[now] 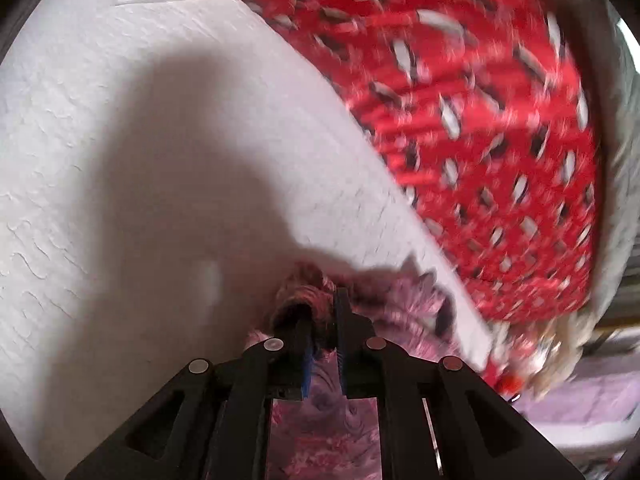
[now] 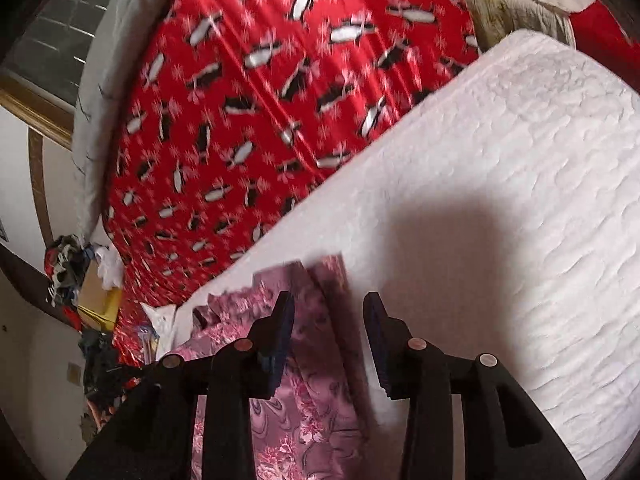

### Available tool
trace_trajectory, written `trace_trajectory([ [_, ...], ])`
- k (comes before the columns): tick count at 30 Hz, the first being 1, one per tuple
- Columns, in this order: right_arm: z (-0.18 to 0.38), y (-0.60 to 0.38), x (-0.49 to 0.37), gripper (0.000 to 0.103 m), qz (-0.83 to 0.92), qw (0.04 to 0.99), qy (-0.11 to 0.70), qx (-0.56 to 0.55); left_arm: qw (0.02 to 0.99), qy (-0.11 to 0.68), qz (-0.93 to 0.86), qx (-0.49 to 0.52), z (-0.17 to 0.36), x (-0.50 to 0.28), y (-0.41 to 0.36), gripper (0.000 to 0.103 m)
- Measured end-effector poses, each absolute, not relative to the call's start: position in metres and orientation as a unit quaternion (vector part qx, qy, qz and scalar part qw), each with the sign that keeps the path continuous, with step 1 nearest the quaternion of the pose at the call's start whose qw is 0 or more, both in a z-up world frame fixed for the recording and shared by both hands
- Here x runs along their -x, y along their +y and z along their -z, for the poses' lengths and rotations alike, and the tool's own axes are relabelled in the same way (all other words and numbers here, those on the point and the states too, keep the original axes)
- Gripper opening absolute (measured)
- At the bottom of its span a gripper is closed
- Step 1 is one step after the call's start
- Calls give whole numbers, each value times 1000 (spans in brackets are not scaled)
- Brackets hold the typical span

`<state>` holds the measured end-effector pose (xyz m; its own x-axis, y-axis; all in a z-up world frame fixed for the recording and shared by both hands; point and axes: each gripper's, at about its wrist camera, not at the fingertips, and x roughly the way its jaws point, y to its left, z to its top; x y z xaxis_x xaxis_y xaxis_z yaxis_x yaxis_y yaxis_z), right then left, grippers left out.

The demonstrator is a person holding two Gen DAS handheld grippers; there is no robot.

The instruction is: Fold small clothes

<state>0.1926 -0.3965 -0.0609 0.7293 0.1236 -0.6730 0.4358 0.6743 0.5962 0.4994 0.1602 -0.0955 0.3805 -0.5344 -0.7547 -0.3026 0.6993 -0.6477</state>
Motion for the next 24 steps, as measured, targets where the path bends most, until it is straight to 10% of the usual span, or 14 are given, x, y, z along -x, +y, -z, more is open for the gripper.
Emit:
trace_trajectory([
  [14,69,-355,-235,52,81,857,406,-307,773,519,100,351,73,-495,171,47],
  [15,68,-354,-236,46,88,860,402,-302,769,536,97,334,80,-484,170,46],
  [16,66,-354,-236,14,94,862,400,-298,768,545,96,324,88,-485,165,42],
  [17,62,-357,-237,4,85,862,397,-305,769,547,99,316,92,-485,158,22],
  [18,56,-360,-235,4,78,865,381,-316,771,546,105,309,94,-486,153,6],
  [24,48,-396,-221,4,109,870,328,-353,802,527,66,274,103,-493,139,2],
])
